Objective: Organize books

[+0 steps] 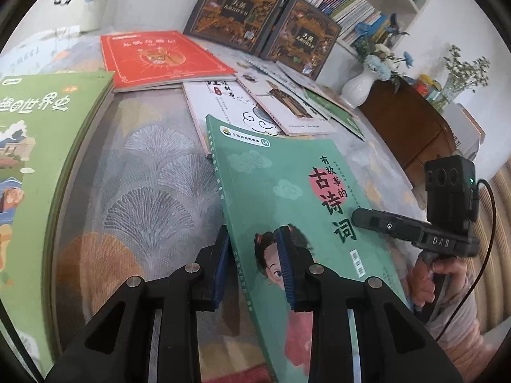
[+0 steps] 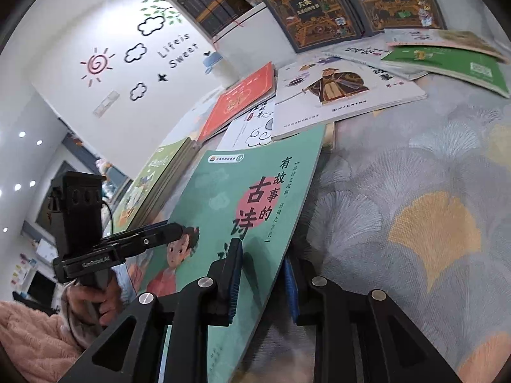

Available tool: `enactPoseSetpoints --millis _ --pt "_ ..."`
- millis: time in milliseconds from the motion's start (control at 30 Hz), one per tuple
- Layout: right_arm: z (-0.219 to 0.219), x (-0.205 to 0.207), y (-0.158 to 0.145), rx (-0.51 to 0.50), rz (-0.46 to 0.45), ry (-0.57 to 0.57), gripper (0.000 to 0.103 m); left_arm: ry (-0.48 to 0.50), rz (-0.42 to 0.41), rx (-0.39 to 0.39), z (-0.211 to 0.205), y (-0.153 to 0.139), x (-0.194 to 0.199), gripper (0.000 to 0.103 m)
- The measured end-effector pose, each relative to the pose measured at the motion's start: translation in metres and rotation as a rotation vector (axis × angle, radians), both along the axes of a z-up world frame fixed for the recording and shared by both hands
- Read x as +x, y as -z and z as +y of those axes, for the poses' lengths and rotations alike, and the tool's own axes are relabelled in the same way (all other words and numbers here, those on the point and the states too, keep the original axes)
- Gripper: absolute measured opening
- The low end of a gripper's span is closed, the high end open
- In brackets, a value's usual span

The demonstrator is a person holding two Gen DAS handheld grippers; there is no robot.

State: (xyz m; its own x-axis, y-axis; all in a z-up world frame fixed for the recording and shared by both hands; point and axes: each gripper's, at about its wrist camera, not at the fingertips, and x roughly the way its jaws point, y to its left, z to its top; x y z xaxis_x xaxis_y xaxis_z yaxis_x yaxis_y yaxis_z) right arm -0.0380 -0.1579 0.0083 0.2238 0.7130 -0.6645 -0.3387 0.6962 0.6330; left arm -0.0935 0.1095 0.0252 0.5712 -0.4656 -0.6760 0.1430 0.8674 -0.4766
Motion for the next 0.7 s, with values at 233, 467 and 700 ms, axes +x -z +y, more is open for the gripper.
enactPoseSetpoints --millis 233,467,700 --pt "0.021 -0.01 -0.055 0.03 -0.084 -0.039 0.024 -0.004 -0.058 -0.001 0.018 -0.035 -0.009 0.026" --pt "0.065 0.002 -0.091 0.094 -0.067 -0.103 0.023 -0.08 -0.132 0.068 0.053 -0.065 -0.016 0.027" --pt "0.114 0.022 -0.112 0.146 -0.053 -0.159 0.023 -0.157 -0.176 0.093 0.101 -0.087 -0.024 0.027"
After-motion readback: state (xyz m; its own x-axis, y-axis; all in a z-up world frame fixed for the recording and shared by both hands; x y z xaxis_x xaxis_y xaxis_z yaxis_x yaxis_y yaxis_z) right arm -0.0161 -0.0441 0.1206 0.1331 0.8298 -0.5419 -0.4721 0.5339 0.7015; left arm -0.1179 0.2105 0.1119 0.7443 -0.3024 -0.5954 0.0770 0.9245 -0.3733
